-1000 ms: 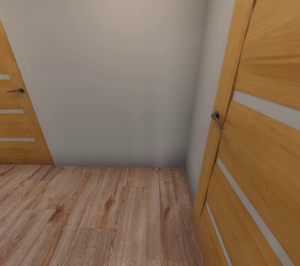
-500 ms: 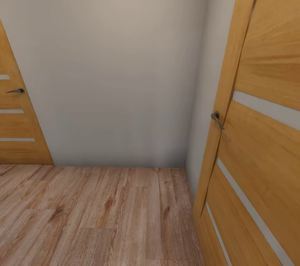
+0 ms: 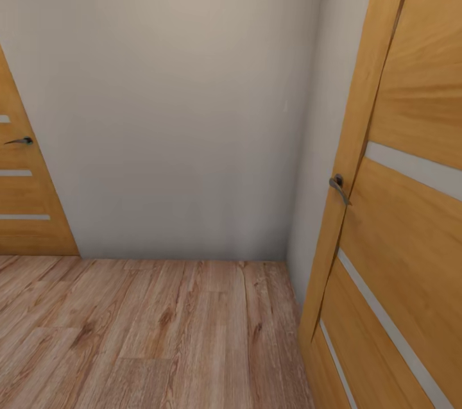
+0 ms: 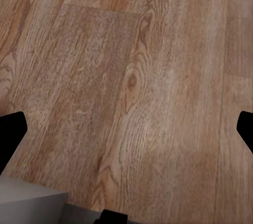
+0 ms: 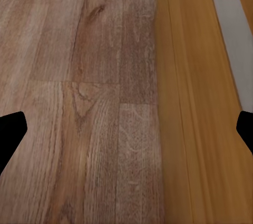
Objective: Move the two storage containers from the living room to the garage. In the garage, place one container on the floor and stack the other container on top of it (either order is fine).
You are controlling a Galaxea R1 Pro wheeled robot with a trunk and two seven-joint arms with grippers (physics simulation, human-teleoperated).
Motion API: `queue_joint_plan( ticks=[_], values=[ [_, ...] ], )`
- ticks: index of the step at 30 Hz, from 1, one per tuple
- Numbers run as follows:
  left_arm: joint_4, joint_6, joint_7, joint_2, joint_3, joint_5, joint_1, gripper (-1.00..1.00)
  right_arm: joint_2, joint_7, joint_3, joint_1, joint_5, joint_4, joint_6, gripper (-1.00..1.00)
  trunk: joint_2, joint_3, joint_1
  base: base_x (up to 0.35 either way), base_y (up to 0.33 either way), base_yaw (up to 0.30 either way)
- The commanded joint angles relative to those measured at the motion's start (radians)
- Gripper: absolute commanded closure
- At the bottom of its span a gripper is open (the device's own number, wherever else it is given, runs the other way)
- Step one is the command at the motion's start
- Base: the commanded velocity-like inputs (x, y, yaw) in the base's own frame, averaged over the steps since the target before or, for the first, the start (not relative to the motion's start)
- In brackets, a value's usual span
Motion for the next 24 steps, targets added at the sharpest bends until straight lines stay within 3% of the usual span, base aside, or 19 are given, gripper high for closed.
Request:
queue_joint_plan(
  ticks=[1,24],
  values=[
    [0.004,-0.006,-0.005,0.0,-0.001,0.008,-0.002,-1.0,0.0,-0.001,0.001,0.001,0.001,-0.002,-0.001,-1.0,-0.001,-0.001,0.0,0.018,0.0,0.0],
    [0.004,-0.006,-0.003,0.0,-0.001,0.007,-0.002,-1.0,0.0,0.0,0.001,0.001,0.001,-0.001,-0.002,-1.0,-0.001,-0.001,0.0,0.022,0.014,0.0]
  ],
)
